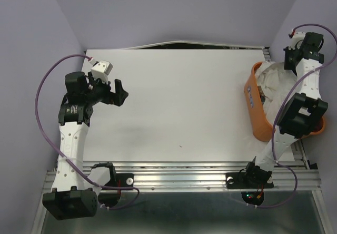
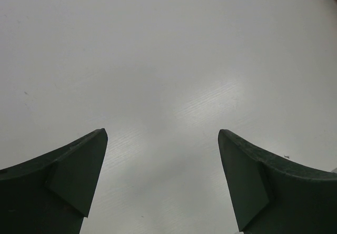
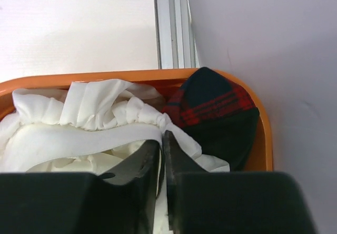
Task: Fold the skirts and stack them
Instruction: Grab the skirt from the pile, then move the skirt to the center of the board
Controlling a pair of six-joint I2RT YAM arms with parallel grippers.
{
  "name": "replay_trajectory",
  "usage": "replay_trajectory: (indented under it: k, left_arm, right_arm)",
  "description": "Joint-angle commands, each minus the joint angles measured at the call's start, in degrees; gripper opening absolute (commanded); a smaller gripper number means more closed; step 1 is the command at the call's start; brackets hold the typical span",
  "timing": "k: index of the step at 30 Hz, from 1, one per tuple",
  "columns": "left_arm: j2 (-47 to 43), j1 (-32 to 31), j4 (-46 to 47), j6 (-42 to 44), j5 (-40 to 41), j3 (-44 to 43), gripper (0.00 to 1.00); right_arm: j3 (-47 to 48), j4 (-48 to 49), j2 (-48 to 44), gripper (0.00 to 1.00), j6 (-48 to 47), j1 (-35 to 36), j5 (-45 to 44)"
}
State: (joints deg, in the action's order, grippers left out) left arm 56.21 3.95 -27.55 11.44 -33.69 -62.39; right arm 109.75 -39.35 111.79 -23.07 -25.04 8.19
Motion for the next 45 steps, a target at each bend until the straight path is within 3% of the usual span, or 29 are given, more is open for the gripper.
replay_trajectory:
  k: [1,2,16,24,31,35,37,40,45]
  left_arm:
    - [0.0,0.1,2.7,-0.6,-1.1,0.2,0.99]
    - [0.0,0.0,2.7,-0.7,-1.1,0.2,0.99]
    - [1.6,0.0,1.8,-0.5,1.8,-0.4,0.99]
    - [2.9,0.0,2.0,-0.5,0.7,-1.5,0.99]
    - [3.4,0.1,3.9,-2.6,-0.5,-2.7,0.99]
    - [4.5,0.1,4.5,-3.5,-3.1,-4.4,0.99]
    - [4.9,0.1,4.8,-3.9,-4.6,-5.5,0.99]
    - [5.2,0.2,5.5,-4.2,-5.6,-6.9,0.99]
    - [5.3,0.4,5.1,-4.0,-7.3,-9.3,0.99]
  right_arm:
    - [0.1,4.9,-2.5,0.05,1.1,0.1,0.3]
    - [0.5,5.2,-3.3,0.01,1.2,0.1,0.4]
    - [9.5,6.1,-19.8,0.01,11.1,0.1,4.1]
    - [10.1,23.1,-29.9,0.01,21.9,0.1,4.9]
    - [17.4,34.9,-27.1,0.01,40.1,0.1,12.2]
    - [23.4,41.7,-22.2,0.01,56.7,0.1,17.2]
    - [25.0,43.4,-20.1,0.01,61.4,1.4,19.2]
    - [26.8,42.0,-17.0,0.01,61.2,7.4,19.2]
    - [15.7,42.1,-19.4,0.01,53.0,21.2,18.6]
